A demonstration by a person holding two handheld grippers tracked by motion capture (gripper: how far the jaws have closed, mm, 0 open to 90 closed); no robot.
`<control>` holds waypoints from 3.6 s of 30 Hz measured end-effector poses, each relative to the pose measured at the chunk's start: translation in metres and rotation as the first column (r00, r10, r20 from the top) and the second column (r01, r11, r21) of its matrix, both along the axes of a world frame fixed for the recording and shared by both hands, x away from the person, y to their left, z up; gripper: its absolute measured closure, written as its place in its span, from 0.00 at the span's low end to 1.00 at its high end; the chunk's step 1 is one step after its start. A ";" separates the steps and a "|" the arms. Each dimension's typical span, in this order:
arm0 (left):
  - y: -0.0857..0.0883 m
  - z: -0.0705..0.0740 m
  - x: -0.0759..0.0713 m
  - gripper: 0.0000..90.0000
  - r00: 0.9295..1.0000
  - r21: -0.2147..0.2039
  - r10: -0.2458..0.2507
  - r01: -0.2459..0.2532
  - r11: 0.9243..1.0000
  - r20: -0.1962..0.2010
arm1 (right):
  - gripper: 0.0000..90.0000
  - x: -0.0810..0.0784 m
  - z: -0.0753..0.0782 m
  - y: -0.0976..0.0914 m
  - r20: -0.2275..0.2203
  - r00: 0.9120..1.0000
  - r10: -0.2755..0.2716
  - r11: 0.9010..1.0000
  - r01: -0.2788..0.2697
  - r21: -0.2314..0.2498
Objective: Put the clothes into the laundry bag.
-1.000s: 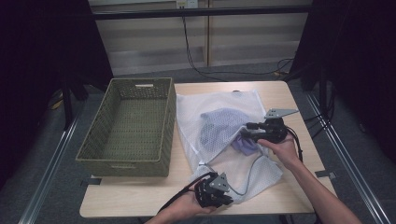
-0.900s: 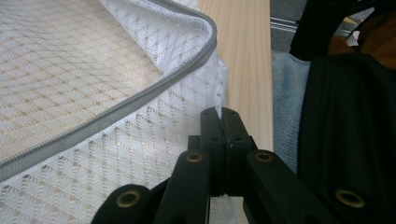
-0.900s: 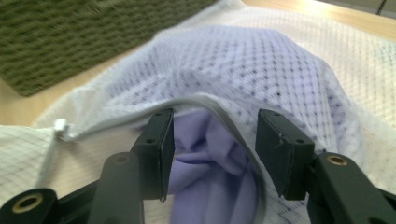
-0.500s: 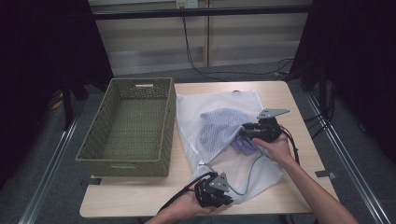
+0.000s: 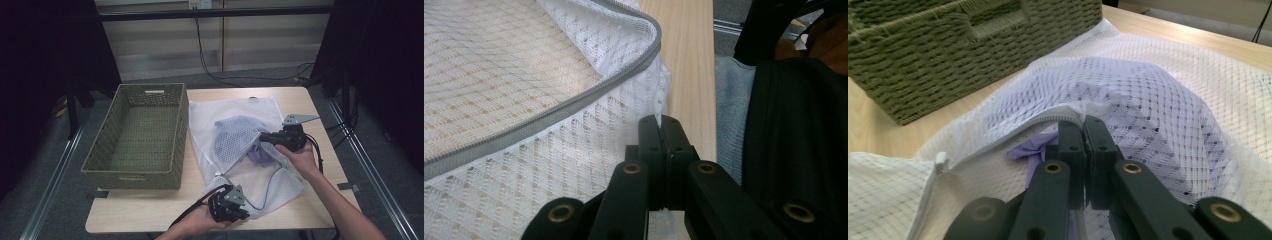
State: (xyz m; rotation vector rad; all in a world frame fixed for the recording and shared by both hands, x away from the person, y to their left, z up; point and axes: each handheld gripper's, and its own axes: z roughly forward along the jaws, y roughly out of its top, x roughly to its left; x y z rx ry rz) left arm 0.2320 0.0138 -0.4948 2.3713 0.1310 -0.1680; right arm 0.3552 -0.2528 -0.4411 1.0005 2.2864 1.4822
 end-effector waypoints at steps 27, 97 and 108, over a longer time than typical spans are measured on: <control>0.000 0.000 -0.001 1.00 1.000 0.002 0.005 -0.005 1.000 0.003 | 0.99 -0.028 0.037 -0.006 0.056 0.994 0.096 0.994 -0.099 0.054; 0.052 0.040 0.027 0.92 0.976 -0.156 0.217 -0.216 0.964 -0.016 | 0.83 -0.083 -0.020 -0.013 -0.170 0.967 0.192 0.977 -0.204 -0.055; 0.045 0.015 0.042 0.98 0.972 0.004 0.228 -0.228 0.974 0.052 | 1.00 -0.092 -0.039 -0.047 -0.232 0.967 0.104 0.979 -0.141 -0.147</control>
